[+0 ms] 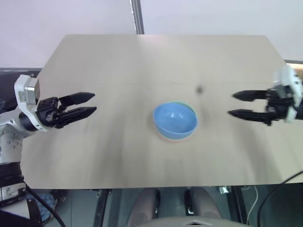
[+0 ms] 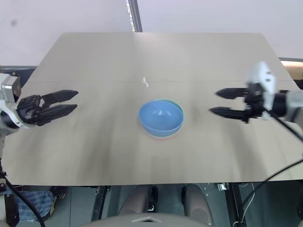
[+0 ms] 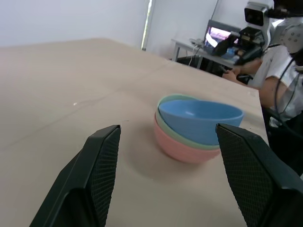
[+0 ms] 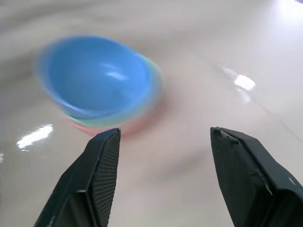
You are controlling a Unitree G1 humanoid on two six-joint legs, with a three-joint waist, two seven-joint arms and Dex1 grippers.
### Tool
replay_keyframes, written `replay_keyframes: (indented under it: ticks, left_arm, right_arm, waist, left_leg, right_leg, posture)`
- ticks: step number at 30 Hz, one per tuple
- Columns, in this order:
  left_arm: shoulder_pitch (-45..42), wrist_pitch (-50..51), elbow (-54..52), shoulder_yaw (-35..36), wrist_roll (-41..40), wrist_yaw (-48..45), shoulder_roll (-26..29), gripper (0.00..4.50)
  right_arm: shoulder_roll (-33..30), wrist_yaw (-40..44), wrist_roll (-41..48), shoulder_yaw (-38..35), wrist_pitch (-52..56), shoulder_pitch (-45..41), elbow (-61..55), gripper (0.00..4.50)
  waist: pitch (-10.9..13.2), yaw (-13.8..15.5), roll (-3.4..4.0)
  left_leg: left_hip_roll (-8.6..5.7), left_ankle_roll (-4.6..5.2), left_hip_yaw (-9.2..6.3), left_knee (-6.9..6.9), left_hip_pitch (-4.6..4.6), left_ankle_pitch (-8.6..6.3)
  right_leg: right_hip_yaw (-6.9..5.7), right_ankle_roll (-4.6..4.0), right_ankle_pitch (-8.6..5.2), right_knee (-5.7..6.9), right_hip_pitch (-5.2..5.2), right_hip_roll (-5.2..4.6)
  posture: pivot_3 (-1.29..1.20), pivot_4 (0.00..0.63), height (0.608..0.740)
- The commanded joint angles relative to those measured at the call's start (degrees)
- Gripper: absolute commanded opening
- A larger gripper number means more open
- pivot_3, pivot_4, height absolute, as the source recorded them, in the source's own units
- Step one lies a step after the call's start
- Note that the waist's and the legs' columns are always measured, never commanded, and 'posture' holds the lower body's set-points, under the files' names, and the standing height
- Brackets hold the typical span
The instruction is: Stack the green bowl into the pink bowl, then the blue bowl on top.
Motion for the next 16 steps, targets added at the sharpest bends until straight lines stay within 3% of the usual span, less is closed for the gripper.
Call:
replay_keyframes:
  ticks: [1,7,16]
  left_arm:
    - [2.2,1.7,-2.7,4.6,-0.5,2.4,2.5,3.41]
    - [6.8,3.0,-5.6,9.5,-1.5,4.9,2.5,3.41]
    - [14.5,3.9,-11.8,15.1,-2.9,6.6,0.9,3.41]
  right_arm:
    - [-3.2,5.6,-0.8,-8.9,-7.8,6.4,9.0,3.30]
    - [-8.0,12.7,-1.7,-11.1,-16.6,11.4,21.2,3.30]
    - [-7.8,15.0,-0.5,-8.7,-20.1,13.1,20.9,3.30]
  waist:
    - [0.0,0.0,0.03]
    - [0.0,-0.3,0.08]
    - [0.1,0.0,0.16]
  left_leg:
    - [0.01,0.00,0.03,-0.01,0.02,0.00]
    - [0.03,0.13,0.15,-0.01,0.16,-0.07]
    - [0.10,0.13,0.14,-0.04,0.30,-0.08]
  right_leg:
    - [0.02,0.00,0.00,0.01,0.00,0.01]
    - [0.14,0.00,0.00,0.04,0.05,-0.01]
    - [0.13,0.00,0.00,0.00,0.21,-0.04]
  posture:
    - [0.00,0.150,0.740]
    - [0.00,0.150,0.740]
    - [0.00,0.150,0.740]
